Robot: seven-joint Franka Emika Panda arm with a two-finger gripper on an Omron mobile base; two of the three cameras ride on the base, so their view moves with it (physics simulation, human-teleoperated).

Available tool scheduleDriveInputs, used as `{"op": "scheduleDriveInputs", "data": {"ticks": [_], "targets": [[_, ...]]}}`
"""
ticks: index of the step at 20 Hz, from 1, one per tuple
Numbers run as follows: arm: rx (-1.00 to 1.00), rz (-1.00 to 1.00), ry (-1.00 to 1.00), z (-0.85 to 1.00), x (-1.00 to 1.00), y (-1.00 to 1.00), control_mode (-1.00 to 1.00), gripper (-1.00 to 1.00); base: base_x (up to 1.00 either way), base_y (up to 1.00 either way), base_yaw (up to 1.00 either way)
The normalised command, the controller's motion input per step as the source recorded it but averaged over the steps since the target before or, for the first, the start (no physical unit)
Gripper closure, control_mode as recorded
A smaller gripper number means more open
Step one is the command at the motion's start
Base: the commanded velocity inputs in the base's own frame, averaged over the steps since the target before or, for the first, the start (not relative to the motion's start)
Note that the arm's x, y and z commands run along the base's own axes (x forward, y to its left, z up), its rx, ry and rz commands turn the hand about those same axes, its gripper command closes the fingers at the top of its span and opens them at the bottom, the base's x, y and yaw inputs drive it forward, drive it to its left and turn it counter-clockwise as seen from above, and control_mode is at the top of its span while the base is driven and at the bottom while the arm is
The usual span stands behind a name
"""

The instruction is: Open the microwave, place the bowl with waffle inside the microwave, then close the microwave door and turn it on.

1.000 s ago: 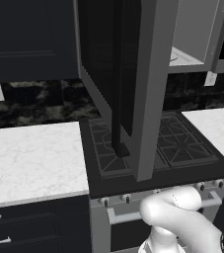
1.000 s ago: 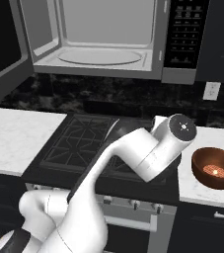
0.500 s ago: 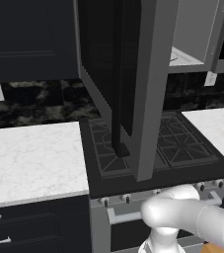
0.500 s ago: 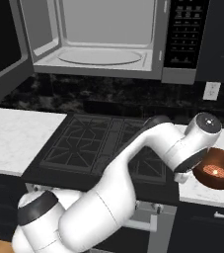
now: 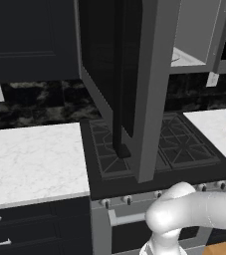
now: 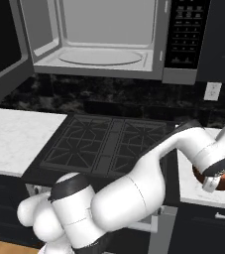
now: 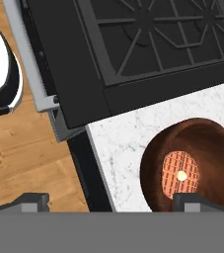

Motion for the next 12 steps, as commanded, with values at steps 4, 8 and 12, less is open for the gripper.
{"op": "scheduleDriveInputs", "data": {"ticks": [4, 8, 12], "targets": [[0.01, 0.0, 0.0, -0.24, 0.1, -0.2, -1.0, -1.0, 0.0, 0.0, 0.0], [0.0, 0.04, 0.0, -0.33, 0.2, 0.0, -1.0, -1.0, 0.0, 0.0, 0.0], [0.0, 0.05, 0.0, -0.5, 0.25, 0.0, -1.0, -1.0, 0.0, 0.0, 0.0]]}}
